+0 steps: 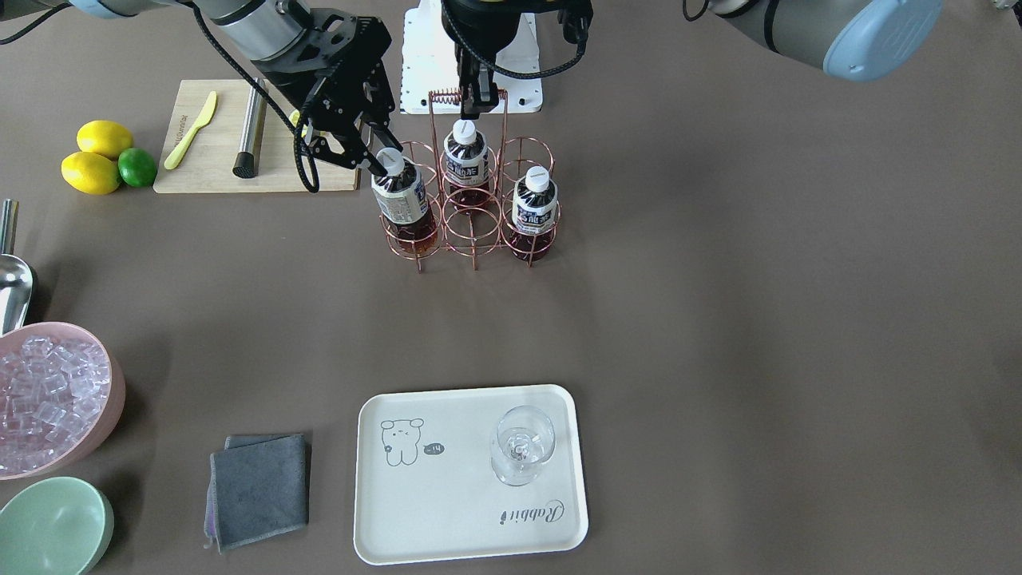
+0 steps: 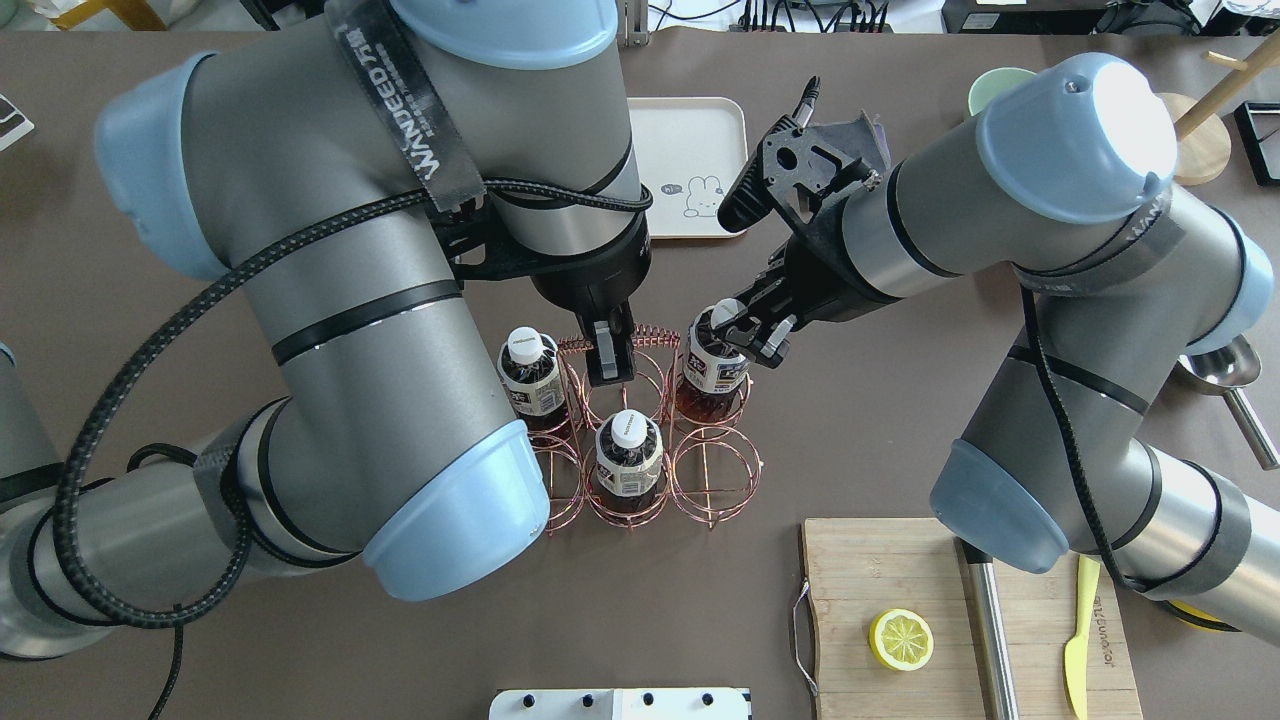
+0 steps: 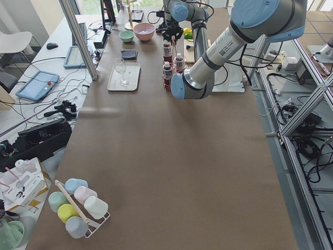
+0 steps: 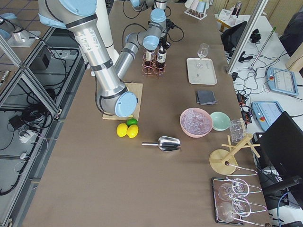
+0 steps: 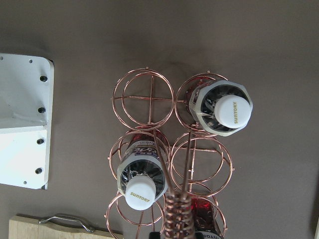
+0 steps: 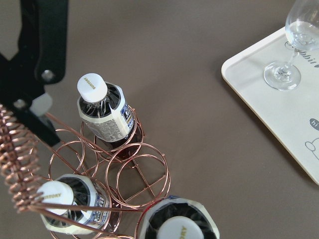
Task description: Take tea from basket to plate
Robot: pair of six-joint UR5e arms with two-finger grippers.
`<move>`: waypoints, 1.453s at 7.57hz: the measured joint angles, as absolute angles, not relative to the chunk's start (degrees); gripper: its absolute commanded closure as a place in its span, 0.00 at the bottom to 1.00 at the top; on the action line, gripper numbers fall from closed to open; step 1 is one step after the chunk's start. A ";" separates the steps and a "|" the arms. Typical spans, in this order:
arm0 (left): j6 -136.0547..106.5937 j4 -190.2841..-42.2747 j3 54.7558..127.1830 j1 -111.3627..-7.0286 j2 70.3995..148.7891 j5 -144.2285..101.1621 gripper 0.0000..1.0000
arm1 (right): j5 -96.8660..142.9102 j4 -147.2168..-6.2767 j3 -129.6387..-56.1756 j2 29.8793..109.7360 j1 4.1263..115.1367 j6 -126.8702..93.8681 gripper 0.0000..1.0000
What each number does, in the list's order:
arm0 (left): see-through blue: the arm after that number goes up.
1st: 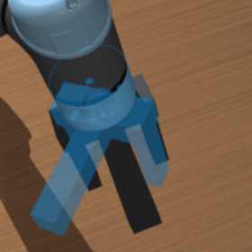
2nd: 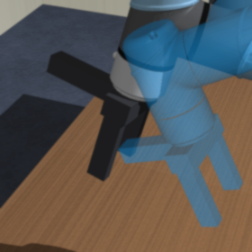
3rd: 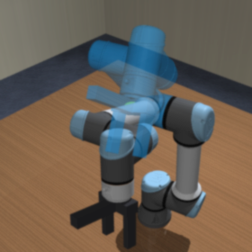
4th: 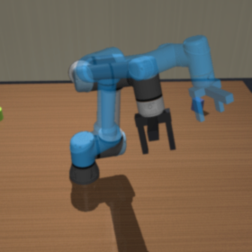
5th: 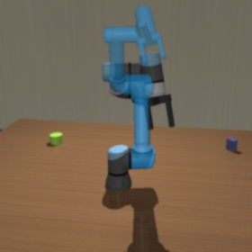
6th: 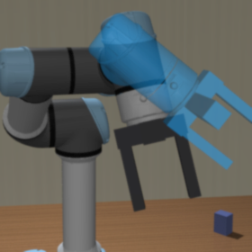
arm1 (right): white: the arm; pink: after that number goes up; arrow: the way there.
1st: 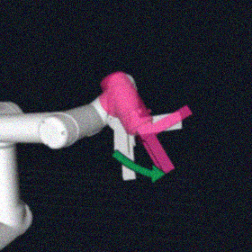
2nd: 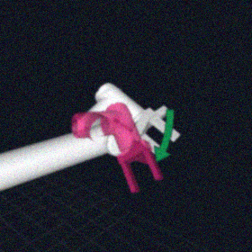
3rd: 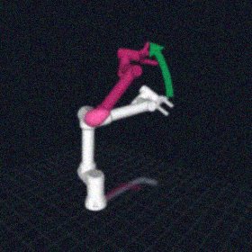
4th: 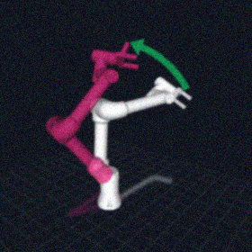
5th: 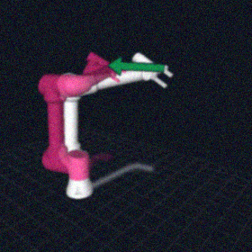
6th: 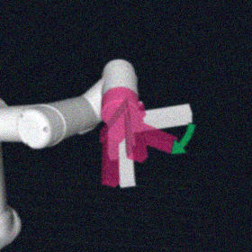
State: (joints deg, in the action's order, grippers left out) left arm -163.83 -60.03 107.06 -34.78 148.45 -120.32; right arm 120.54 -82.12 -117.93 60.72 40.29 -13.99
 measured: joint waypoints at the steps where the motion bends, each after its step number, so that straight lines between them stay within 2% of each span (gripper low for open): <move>1: -163.83 -60.03 107.02 -34.70 148.45 -120.32 1.00 | 120.58 -83.27 -118.90 60.67 40.32 -14.03 1.00; 8: -163.83 -60.03 107.03 -34.63 148.45 -120.32 1.00 | 122.94 -86.18 -121.72 60.26 42.29 -14.06 1.00; 11: -163.83 -60.03 107.06 -34.62 148.45 -120.32 1.00 | 125.10 -90.12 -122.13 57.50 45.03 -14.06 1.00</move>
State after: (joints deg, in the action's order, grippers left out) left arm -163.83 -60.03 107.06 -34.62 148.45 -120.32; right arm 125.10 -90.12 -122.13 57.50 45.03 -14.06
